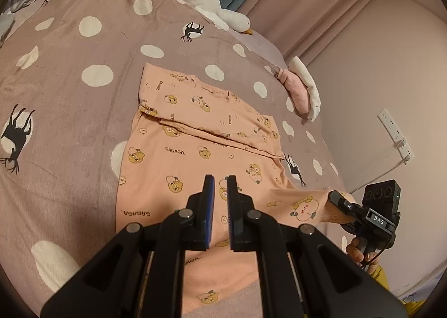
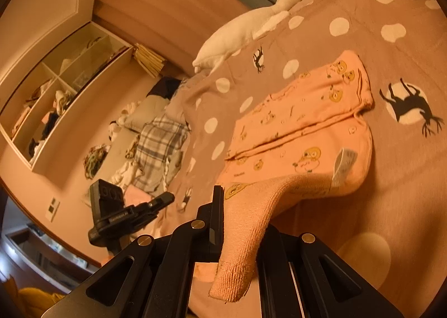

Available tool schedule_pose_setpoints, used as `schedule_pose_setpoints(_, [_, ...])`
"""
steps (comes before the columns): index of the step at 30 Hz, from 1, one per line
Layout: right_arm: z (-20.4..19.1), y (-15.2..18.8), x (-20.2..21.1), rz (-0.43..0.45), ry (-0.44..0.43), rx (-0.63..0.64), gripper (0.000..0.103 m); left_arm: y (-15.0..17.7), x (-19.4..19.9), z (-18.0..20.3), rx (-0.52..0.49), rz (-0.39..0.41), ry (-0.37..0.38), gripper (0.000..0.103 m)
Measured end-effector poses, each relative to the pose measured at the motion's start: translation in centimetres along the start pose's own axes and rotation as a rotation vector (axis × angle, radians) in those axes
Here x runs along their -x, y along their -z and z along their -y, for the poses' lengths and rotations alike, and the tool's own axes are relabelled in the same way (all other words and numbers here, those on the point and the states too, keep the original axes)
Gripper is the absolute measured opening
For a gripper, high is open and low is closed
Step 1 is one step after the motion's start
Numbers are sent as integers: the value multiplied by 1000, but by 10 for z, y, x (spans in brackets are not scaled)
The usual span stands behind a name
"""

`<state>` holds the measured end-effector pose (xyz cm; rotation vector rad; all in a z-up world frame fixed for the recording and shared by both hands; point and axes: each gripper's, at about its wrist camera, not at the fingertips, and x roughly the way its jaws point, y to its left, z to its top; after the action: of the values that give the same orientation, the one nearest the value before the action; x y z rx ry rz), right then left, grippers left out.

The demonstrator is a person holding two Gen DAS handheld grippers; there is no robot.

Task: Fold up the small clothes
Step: 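Lift the held hem with both tools and fold it toward the collar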

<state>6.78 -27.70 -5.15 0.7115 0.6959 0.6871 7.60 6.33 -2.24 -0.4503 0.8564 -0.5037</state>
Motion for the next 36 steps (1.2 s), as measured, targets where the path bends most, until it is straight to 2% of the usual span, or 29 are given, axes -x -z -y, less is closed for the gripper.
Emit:
schedule_pose_setpoints(3, [1, 1, -3, -14, 6, -1, 6, 3, -2, -7, 19, -19, -9, 6])
schedule_pose_setpoints(5, [3, 2, -3, -24, 5, -7, 6, 7, -5, -16, 48, -44, -24, 14])
schedule_pose_setpoints(10, [15, 11, 2, -34, 24, -47, 6, 28, -14, -47, 113, -136, -103, 14])
schedule_pose_setpoints(14, [23, 14, 7, -31, 48, -75, 6, 46, -13, -68, 176, -179, -134, 24])
schedule_pose_setpoints(20, [30, 16, 9, -40, 57, -101, 6, 62, -6, -83, 262, -199, -88, 40])
schedule_pose_setpoints(25, [30, 19, 8, -46, 56, -105, 6, 57, 3, -85, 285, -164, -107, 48])
schedule_pose_setpoints(30, [30, 20, 8, -52, 59, -104, 6, 54, -2, -93, 304, -180, -84, 49])
schedule_pose_setpoints(36, [29, 23, 6, -56, 64, -107, 6, 58, -19, -94, 344, -231, 65, 48])
